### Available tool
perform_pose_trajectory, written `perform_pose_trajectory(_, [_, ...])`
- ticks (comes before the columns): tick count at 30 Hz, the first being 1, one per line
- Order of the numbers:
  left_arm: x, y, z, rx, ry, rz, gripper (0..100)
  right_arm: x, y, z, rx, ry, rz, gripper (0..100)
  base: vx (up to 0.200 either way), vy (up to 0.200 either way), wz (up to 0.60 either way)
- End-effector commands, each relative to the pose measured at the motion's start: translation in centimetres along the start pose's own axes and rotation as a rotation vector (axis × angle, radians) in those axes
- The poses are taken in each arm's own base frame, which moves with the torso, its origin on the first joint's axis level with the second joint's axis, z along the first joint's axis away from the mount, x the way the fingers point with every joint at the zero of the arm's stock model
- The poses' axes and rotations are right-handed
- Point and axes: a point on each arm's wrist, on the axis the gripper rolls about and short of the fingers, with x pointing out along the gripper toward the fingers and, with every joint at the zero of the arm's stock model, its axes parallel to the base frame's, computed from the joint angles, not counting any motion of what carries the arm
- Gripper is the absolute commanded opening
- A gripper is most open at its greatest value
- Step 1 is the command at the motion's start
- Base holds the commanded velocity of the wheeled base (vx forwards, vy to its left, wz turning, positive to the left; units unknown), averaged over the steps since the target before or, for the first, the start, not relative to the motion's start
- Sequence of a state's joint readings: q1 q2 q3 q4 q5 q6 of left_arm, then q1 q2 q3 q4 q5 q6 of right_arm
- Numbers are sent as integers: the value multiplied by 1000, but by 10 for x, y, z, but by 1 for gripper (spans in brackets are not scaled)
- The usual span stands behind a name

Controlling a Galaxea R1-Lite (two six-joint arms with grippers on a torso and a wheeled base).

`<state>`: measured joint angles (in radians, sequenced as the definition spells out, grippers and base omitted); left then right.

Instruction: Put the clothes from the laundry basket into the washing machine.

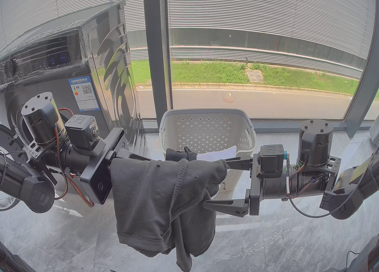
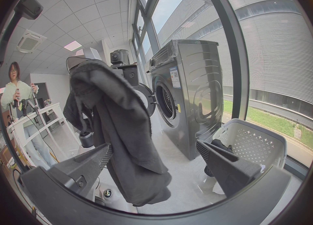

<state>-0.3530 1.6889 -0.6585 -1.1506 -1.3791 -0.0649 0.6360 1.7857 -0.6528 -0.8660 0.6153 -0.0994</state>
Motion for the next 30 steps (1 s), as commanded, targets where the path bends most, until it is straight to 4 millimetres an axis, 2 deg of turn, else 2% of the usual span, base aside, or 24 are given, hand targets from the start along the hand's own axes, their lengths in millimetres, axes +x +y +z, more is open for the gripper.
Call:
perform_pose_trajectory(1, [0,-1,2,4,-1,0,0,-7,-10,-1,4,-8,-41,100,0,0,0])
perform_pose_trajectory(7, [0,-1,3,10,-2,0,0,-24,-19,9,-13,-48,-94,100,0,0,0])
perform_pose_trajectory(16, [0,-2,6,23,-4,3,0,-30,-24,7,-5,-46,-119,100,0,0,0])
perform_pose_trajectory(20, [0,-2,6,22,-5,3,0,-24,-22,4,-4,-38,-102,100,0,0,0])
perform_pose_trajectory(30, [0,-1,6,21,-5,5,0,6,-5,-1,-22,-23,-2,100,0,0,0])
